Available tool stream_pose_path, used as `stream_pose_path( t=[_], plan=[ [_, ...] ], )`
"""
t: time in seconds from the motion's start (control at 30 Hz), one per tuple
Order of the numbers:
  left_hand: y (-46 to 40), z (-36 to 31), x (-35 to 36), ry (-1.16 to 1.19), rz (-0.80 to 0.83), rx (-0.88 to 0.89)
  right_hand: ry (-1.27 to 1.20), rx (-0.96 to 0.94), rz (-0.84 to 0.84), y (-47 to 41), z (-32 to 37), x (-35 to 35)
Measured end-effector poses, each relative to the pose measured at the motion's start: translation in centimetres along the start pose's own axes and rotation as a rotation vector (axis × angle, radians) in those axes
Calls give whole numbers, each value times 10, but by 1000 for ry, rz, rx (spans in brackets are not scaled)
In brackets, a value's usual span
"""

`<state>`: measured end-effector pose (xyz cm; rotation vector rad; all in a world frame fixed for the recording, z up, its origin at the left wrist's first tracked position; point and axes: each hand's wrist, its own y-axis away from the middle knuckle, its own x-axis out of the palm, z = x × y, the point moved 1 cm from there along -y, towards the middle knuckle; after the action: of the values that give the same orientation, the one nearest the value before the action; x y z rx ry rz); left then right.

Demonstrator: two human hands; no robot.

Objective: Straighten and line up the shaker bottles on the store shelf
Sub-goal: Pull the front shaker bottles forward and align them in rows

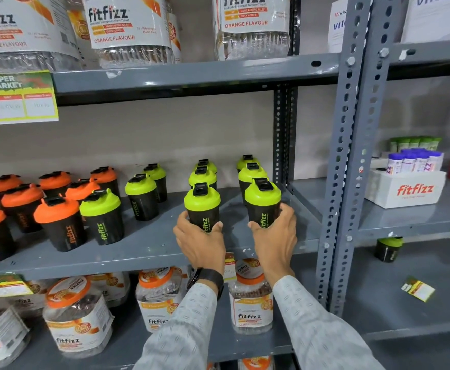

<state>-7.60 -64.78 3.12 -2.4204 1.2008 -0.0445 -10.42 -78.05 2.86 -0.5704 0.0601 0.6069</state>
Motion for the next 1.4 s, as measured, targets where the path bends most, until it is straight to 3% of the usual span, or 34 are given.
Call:
stream_pose_path(
  t=[0.53, 0.8, 0.97, 1.07, 1.27, 1.4],
  plan=[
    [4, -4, -16, 4, 52, 26, 7, -8, 39, 4, 4, -5],
    [-21, 40, -107, 67, -28, 184, -88, -172, -80, 59, 22, 4],
    [-86, 80, -186, 108, -160, 180, -149, -307, -113, 118, 71, 53],
    [-133, 108, -227, 82, -185, 142, -196, -321, -51, 159, 106, 103],
    [-206, 137, -255, 8, -57, 38, -229, -172, 226, 208, 165, 200],
    [-225, 132, -242, -5, 22, 22, -118, -71, 258, 210, 189, 241]
  ],
)
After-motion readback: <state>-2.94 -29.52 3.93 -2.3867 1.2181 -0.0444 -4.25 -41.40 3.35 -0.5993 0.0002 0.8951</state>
